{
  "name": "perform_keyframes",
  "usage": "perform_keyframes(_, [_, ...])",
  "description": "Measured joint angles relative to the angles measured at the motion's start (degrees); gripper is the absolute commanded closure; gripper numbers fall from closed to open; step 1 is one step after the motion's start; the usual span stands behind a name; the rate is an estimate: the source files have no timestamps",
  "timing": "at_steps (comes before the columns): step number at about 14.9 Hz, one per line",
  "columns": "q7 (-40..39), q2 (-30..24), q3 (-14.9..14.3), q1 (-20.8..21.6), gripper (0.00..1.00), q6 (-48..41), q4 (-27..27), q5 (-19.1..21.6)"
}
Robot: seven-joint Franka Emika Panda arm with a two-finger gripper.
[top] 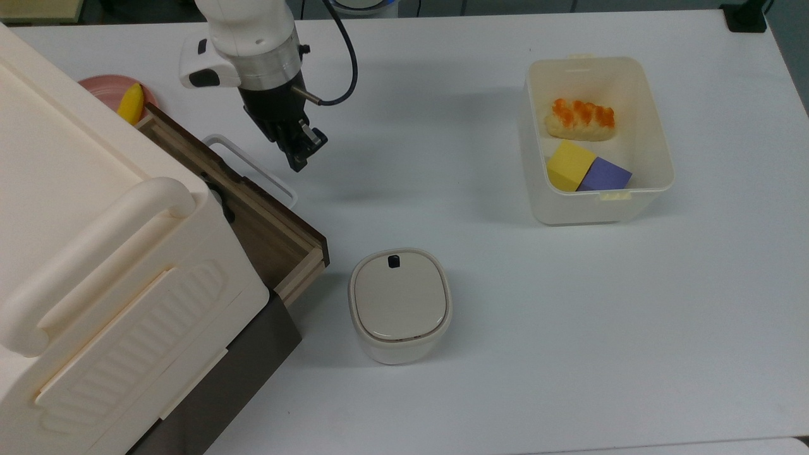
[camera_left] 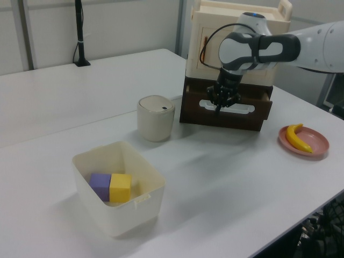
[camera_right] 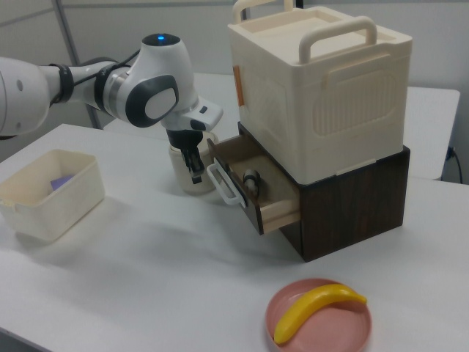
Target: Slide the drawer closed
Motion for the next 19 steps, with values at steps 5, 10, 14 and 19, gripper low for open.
perform_keyframes(5, [0.0,1.3,-0.2,-0.6,1.00,2.5,0.0,0.0])
perform_keyframes(10, [0.0,1.6,-0.2,-1.4,1.00,3.9,0.0,0.0])
perform_keyframes(14, [-0.1,2.1,-0.2,-2.2,1.00,5.9,0.0,0.0])
perform_keyframes(19, [-0.1,3.2,-0.2,-3.8,1.00,8.7,0.2,0.0])
